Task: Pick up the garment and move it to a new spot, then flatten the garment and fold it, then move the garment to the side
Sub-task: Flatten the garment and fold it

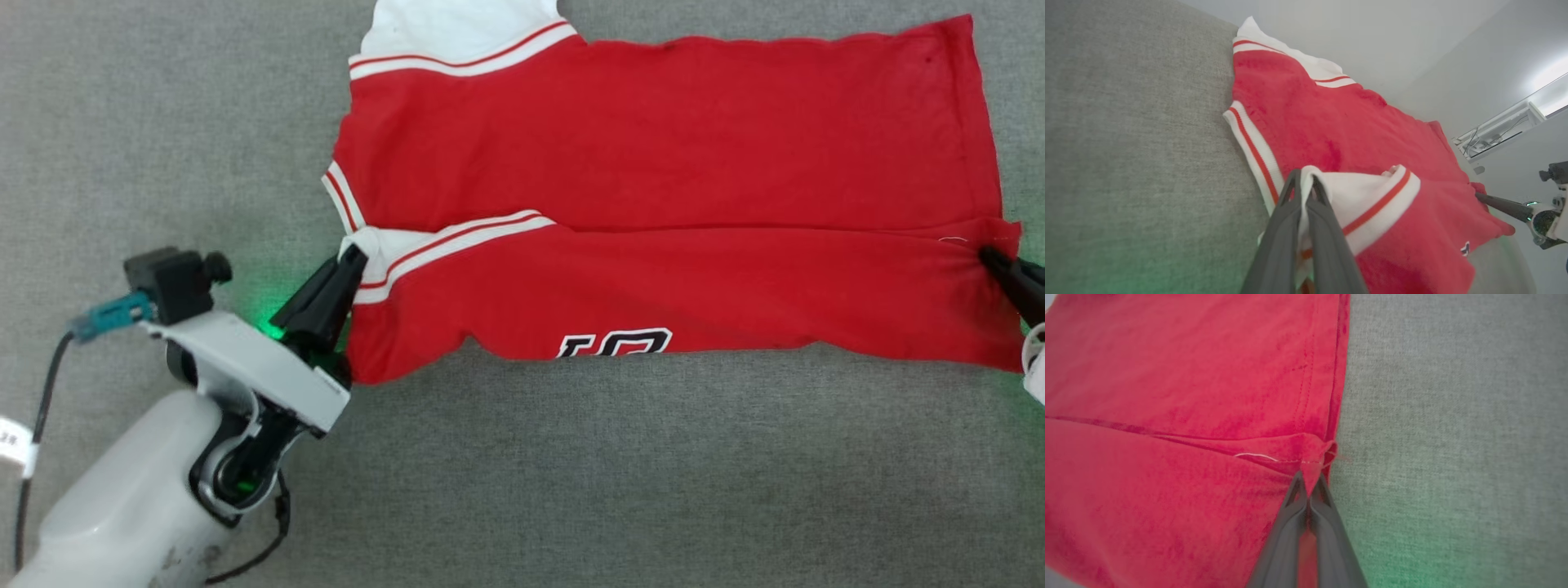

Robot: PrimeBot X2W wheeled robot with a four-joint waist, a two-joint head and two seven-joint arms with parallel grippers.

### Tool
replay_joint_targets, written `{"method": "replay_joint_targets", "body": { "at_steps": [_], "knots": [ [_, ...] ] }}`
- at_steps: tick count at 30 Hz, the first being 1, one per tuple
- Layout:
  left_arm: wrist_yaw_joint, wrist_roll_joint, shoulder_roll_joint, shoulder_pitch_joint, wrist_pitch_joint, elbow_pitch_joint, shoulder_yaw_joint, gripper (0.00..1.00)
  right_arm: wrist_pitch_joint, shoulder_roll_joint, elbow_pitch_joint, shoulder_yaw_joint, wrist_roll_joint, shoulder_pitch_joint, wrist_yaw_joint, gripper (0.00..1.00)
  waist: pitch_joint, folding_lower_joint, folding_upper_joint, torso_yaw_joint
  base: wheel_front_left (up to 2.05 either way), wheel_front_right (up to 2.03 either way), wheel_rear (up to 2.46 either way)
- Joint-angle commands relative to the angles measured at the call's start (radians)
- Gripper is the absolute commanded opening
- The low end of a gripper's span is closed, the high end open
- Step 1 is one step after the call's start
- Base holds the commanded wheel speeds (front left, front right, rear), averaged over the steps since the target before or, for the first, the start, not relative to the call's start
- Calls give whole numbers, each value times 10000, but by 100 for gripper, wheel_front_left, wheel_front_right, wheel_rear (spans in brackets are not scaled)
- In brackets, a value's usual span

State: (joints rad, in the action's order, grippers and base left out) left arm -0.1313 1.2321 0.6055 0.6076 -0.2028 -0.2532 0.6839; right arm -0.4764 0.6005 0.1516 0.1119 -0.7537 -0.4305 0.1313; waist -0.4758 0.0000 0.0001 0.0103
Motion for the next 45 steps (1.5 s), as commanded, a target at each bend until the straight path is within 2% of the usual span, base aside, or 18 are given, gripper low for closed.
{"method": "replay_joint_targets", "body": {
  "at_steps": [1, 3, 4, 5, 6, 7, 8, 11, 16, 20, 24, 29, 32, 35, 43, 44, 45],
  "knots": [
    [17, -105, -43, 54, 74, -333, 220, 0, 91, 25, 208, 217, -15, -119, -11, 0, -50, 0, -1, -10, 0, 0, 0],
    [17, -327, 10, 246, 145, -773, 531, 0, 306, -2, 465, 485, -87, -218, -11, 0, -42, 0, -1, -32, 0, 0, 0],
    [20, -392, 29, 308, 210, -990, 654, 10, 429, 10, 537, 624, -125, -292, -11, 0, -22, 0, -1, -46, 0, 0, 0],
    [24, -479, 57, 367, 244, -1180, 788, 38, 572, 32, 579, 755, -141, -368, -11, 0, 14, 0, -1, -56, 0, 0, 0],
    [24, -569, 86, 423, 263, -1323, 915, 93, 719, 66, 618, 912, -139, -436, -11, 27, 62, 0, -1, -64, 0, 0, 0],
    [24, -586, 111, 488, 245, -1409, 998, 100, 855, 109, 625, 1048, -152, -476, -9, 48, 119, 0, -1, -70, 0, 0, 0],
    [24, -589, 150, 548, 238, -1463, 1072, 100, 1005, 141, 676, 1111, -164, -511, -9, 100, 200, 0, -1, -73, 0, 0, 0],
    [24, -693, 335, 796, 260, -1419, 1216, 100, 1390, 331, 692, 1252, -159, -586, -9, 100, 505, 0, -1, -24, 0, 0, 0],
    [119, -1042, 1125, 1285, 969, -951, 1434, 100, 1802, 531, 581, 1202, -236, -399, -9, 100, 1137, 0, -1, 84, 0, 0, 0],
    [879, -963, 1783, 1646, 2339, 21, 1520, 100, 1956, 622, 431, 949, -314, -129, -9, 100, 1606, 0, -1, 159, 0, 0, 0],
    [1808, -406, 2267, 1946, 4776, 1221, 1870, 100, 1812, 613, 251, 786, -323, 110, -9, 100, 1848, 0, -1, 150, 0, 0, 0],
    [2693, 545, 2613, 2071, 7511, 2299, 2432, 100, 1641, 484, 28, 758, -225, 185, -9, 100, 1860, 0, -1, -25, 0, 0, 0],
    [2995, 987, 2582, 2008, 8356, 2376, 2581, 100, 1600, 367, -72, 776, -190, 208, -9, 100, 1751, 0, -1, -210, 0, 0, 0],
    [3085, 1286, 2503, 1837, 8509, 1943, 2558, 100, 1546, 321, -134, 767, -176, 182, -9, 100, 1577, 0, -1, -415, 0, 0, 0],
    [2625, 1821, 1879, 1549, 8612, 544, 2663, 100, 1579, 361, -188, 636, -242, 100, -9, 100, 1236, 0, -1, -799, 0, 0, 0],
    [2581, 1843, 1749, 1517, 8579, 351, 2689, 95, 1563, 379, -203, 634, -252, 96, -9, 100, 1203, 0, -1, -834, 0, 0, 0],
    [2534, 1898, 1648, 1473, 8553, 136, 2711, 76, 1527, 398, -215, 642, -256, 92, -9, 100, 1180, 0, -1, -868, 0, 0, 0]
  ]
}}
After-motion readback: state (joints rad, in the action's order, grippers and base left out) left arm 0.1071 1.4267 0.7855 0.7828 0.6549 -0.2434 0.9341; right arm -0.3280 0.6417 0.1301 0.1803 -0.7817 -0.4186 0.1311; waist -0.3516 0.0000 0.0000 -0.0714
